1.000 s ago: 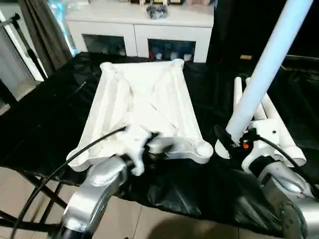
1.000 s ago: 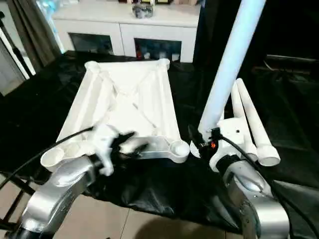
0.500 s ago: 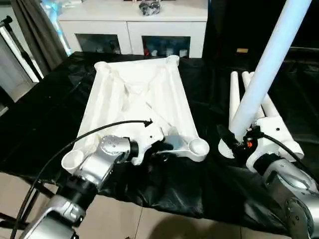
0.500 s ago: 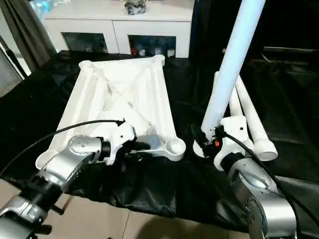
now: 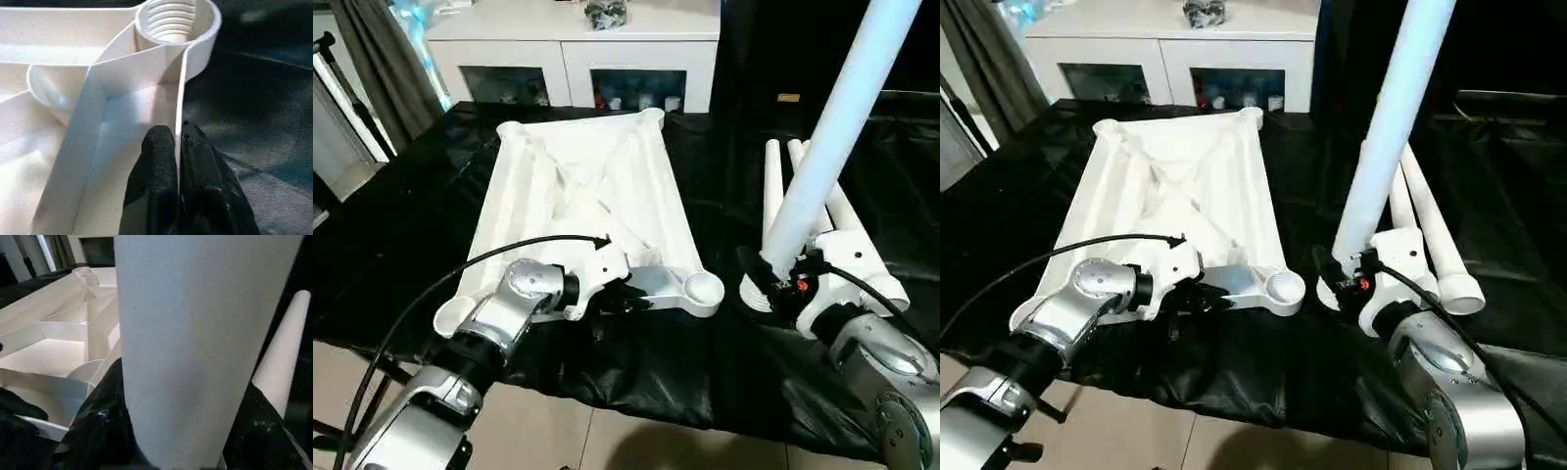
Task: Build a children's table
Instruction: Insert table leg to table base
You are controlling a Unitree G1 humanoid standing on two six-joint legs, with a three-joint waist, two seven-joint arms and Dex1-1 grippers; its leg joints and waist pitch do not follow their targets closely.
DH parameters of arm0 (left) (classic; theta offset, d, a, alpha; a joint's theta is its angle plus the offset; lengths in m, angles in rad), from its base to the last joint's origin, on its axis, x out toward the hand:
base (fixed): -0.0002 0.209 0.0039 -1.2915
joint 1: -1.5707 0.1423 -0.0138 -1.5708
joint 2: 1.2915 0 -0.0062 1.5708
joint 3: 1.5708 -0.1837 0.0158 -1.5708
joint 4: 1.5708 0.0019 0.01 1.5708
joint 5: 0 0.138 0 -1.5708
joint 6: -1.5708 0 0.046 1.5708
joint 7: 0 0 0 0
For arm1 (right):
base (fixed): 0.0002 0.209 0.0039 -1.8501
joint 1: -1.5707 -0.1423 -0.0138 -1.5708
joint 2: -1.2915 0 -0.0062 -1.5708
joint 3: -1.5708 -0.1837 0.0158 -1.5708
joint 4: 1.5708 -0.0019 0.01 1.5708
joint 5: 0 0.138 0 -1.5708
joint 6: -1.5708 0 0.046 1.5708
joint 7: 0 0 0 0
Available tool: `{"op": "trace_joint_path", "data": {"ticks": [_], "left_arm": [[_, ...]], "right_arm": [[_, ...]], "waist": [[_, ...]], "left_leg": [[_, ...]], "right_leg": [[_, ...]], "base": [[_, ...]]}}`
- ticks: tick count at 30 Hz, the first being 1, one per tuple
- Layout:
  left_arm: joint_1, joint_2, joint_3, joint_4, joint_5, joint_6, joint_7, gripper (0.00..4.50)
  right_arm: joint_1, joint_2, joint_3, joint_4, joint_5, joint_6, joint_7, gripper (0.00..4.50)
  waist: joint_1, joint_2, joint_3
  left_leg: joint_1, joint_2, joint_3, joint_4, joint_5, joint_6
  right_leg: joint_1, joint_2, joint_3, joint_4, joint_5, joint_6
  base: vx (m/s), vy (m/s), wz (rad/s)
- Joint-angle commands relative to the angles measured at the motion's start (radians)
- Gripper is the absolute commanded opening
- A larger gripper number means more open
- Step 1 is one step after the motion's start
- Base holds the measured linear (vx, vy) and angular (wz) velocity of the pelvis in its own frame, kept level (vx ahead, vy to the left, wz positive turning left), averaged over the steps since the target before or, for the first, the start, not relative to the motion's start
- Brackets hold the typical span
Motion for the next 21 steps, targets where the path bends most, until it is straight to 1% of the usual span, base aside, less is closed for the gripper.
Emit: {"op": "trace_joint_path", "data": {"ticks": [1,3,5,6,7,8,9,11,12,13,14,15,16,17,18,19,20,21], "left_arm": [[-0.010,0.010,0.013,0.033,0.015,-0.010,-0.007,0.01],[-0.011,0.010,0.012,0.039,0.017,-0.011,-0.018,0.01],[-0.012,0.010,0.012,0.040,0.017,-0.010,-0.025,0.01],[-0.012,0.010,0.012,0.040,0.017,-0.010,-0.025,0.00],[-0.012,0.008,0.012,0.039,0.017,-0.009,-0.028,0.00],[-0.010,0.008,0.010,0.031,0.016,-0.005,-0.032,0.00],[-0.009,0.008,0.011,0.029,0.015,-0.002,-0.033,0.00],[0.002,0.005,0.013,-0.001,0.004,0.022,-0.042,0.00],[0.009,0.005,0.013,-0.021,-0.003,0.035,-0.047,0.00],[0.012,0.006,0.013,-0.027,-0.003,0.038,-0.048,0.00],[0.026,0.005,0.012,-0.053,-0.004,0.049,-0.053,0.00],[0.026,0.005,0.012,-0.053,-0.004,0.049,-0.053,0.00],[0.027,0.006,0.011,-0.055,-0.004,0.049,-0.053,0.00],[0.034,0.006,0.011,-0.066,-0.003,0.052,-0.053,0.00],[0.041,0.005,0.014,-0.076,-0.006,0.055,-0.052,0.00],[0.047,0.005,0.016,-0.085,-0.009,0.059,-0.053,0.00],[0.048,0.006,0.016,-0.087,-0.009,0.060,-0.053,0.00],[0.052,0.007,0.016,-0.094,-0.010,0.062,-0.055,0.00]], "right_arm": [[-0.026,-0.005,0.019,-0.006,0.010,-0.002,0.014,1.92],[-0.050,0.002,0.033,0.007,0.024,-0.004,0.034,1.92],[-0.069,0.012,0.040,0.017,0.046,-0.005,0.054,1.92],[-0.069,0.012,0.040,0.017,0.046,-0.005,0.054,1.92],[-0.083,0.007,0.054,0.024,0.055,-0.009,0.083,1.92],[-0.096,0.000,0.070,0.036,0.060,-0.016,0.113,1.92],[-0.099,-0.001,0.074,0.040,0.060,-0.018,0.119,1.92],[-0.132,-0.007,0.103,0.086,0.053,-0.034,0.160,1.92],[-0.150,-0.006,0.113,0.118,0.045,-0.046,0.173,1.92],[-0.155,-0.006,0.116,0.129,0.043,-0.049,0.177,1.92],[-0.183,-0.004,0.129,0.190,0.034,-0.068,0.200,1.92],[-0.183,-0.004,0.129,0.190,0.034,-0.068,0.200,1.92],[-0.184,-0.004,0.130,0.196,0.032,-0.070,0.202,1.92],[-0.193,-0.003,0.138,0.221,0.026,-0.077,0.211,1.92],[-0.200,-0.001,0.147,0.247,0.020,-0.087,0.216,1.92],[-0.205,0.002,0.153,0.265,0.016,-0.094,0.221,1.92],[-0.206,0.002,0.155,0.268,0.015,-0.095,0.222,1.92],[-0.207,0.002,0.161,0.278,0.013,-0.098,0.227,1.92]], "waist": [[0.002,-0.012,-0.052],[0.000,-0.013,-0.053],[-0.003,-0.012,-0.053],[-0.003,-0.012,-0.052],[-0.002,-0.010,-0.052],[-0.003,-0.010,-0.052],[-0.002,-0.010,-0.052],[-0.001,-0.012,-0.053],[-0.003,-0.017,-0.052],[-0.002,-0.013,-0.054],[-0.003,-0.024,-0.053],[0.000,-0.018,-0.055],[0.003,-0.014,-0.054],[0.004,-0.016,-0.054],[0.005,-0.030,-0.055],[0.009,-0.022,-0.055],[0.010,-0.022,-0.056],[0.010,-0.022,-0.055]], "left_leg": [[-0.011,0.033,-0.003,-0.075,-0.038,0.002],[-0.010,0.032,-0.002,-0.074,-0.024,0.008],[-0.010,0.031,-0.002,-0.074,-0.030,0.011],[-0.009,0.033,-0.001,-0.074,-0.035,0.014],[-0.009,0.034,-0.002,-0.075,-0.036,0.014],[-0.010,0.036,-0.002,-0.075,-0.037,0.015],[-0.010,0.036,-0.001,-0.074,-0.032,0.016],[-0.010,0.036,-0.001,-0.075,-0.020,0.017],[-0.011,0.036,-0.001,-0.076,-0.022,0.018],[-0.010,0.037,-0.001,-0.074,-0.027,0.017],[-0.012,0.038,0.002,-0.075,-0.022,0.023],[-0.011,0.038,0.002,-0.073,-0.017,0.025],[-0.009,0.040,0.004,-0.073,-0.012,0.029],[-0.009,0.040,0.005,-0.072,-0.009,0.032],[-0.011,0.041,0.006,-0.073,0.005,0.038],[-0.010,0.040,0.007,-0.072,0.015,0.042],[-0.009,0.041,0.007,-0.071,0.014,0.043],[-0.011,0.041,0.008,-0.072,0.011,0.045]], "right_leg": [[0.067,-0.061,0.038,-0.072,0.070,-0.228],[0.068,-0.060,0.037,-0.069,0.107,-0.234],[0.067,-0.061,0.037,-0.070,0.104,-0.240],[0.067,-0.062,0.038,-0.071,0.094,-0.244],[0.066,-0.062,0.037,-0.071,0.090,-0.245],[0.068,-0.063,0.037,-0.070,0.095,-0.253],[0.067,-0.062,0.037,-0.070,0.102,-0.254],[0.068,-0.063,0.037,-0.068,0.122,-0.258],[0.068,-0.063,0.035,-0.068,0.118,-0.263],[0.067,-0.066,0.036,-0.067,0.113,-0.267],[0.067,-0.064,0.037,-0.069,0.114,-0.273],[0.067,-0.066,0.037,-0.064,0.119,-0.277],[0.063,-0.065,0.036,-0.066,0.116,-0.276],[0.064,-0.064,0.036,-0.066,0.124,-0.277],[0.066,-0.064,0.036,-0.064,0.144,-0.277],[0.064,-0.064,0.035,-0.063,0.148,-0.275],[0.062,-0.066,0.035,-0.062,0.147,-0.276],[0.063,-0.065,0.034,-0.062,0.140,-0.275]], "base": [[0.000,0.000,0.00],[0.000,0.000,0.00],[0.000,0.000,0.00],[0.000,0.000,0.00],[0.000,0.000,0.00],[0.000,0.000,0.00],[0.000,0.000,0.00],[0.000,0.000,0.00],[0.000,0.000,0.00],[0.000,0.000,0.00],[0.000,0.000,0.00],[0.000,0.000,0.00],[0.000,0.000,0.00],[0.000,0.000,0.00],[0.000,0.000,0.00],[0.000,0.000,0.00],[0.000,0.000,0.00],[0.000,0.000,0.00]]}}
